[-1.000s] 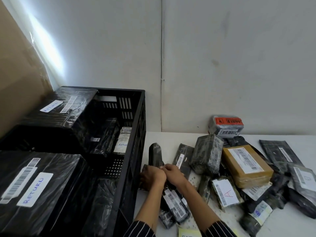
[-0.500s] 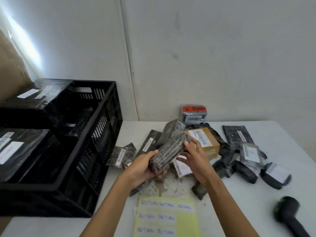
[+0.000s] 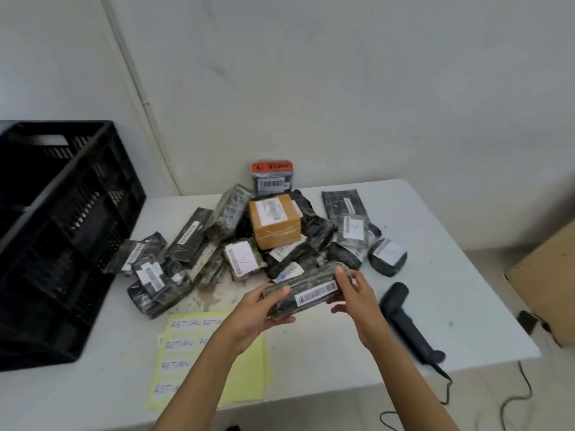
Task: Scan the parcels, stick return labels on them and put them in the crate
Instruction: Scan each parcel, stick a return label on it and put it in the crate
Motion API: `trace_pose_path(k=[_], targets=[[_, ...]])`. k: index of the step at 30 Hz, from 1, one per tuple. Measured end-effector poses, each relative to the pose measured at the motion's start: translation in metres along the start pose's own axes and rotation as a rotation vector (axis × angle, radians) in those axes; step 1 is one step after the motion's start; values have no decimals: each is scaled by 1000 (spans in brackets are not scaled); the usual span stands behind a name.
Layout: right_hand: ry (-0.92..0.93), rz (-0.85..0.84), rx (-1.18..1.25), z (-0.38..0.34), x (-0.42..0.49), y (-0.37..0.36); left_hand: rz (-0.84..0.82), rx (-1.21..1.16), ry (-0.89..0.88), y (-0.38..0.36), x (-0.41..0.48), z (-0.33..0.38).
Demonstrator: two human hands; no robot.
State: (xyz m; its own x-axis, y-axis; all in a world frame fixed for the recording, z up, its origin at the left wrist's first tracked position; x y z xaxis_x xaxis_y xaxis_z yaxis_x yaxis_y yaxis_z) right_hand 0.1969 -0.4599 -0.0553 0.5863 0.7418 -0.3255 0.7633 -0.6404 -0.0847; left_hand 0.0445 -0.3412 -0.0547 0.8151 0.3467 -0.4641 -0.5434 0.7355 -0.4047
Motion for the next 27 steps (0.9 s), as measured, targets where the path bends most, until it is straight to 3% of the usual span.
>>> trace_pose_path(k=[2, 3, 5, 6, 10, 14, 16, 20, 27], targets=[[65, 171, -217, 16, -7, 27, 18, 6, 37, -4, 11, -7], [96, 322, -438, 25, -11, 45, 26, 19, 58, -5, 16, -9], [41, 576, -884, 47, -15, 80, 30, 35, 91, -6, 26, -11], [-23, 607, -986, 58, -16, 95, 28, 37, 103, -7, 30, -12], [-358, 430, -1207, 88, -11, 127, 61, 51, 149, -7, 44, -10], [-350, 354, -1346, 89, 2, 133, 92, 84, 167, -4, 57, -8], [-377, 308, -1267, 84, 4, 132, 97, 79, 185, -1, 63, -8], [-197, 250, -733, 66, -12, 106, 96, 97, 208, 3, 73, -6], [-51, 202, -396, 26, -51, 39, 155, 87, 203, 8, 86, -1]])
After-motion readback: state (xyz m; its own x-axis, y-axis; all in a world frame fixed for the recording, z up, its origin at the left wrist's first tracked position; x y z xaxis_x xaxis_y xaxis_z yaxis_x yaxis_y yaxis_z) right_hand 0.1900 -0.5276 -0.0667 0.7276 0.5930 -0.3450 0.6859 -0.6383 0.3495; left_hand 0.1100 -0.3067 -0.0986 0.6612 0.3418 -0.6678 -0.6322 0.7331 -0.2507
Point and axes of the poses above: each hand's wrist, its own x-axis towards the middle knuckle, its own y-axis out of the back of the hand, z = x × y, the point moved 3 cm from there along x, towards the middle knuckle, and after that the axes turned 11 degrees about -z, right-handed, at the moved point
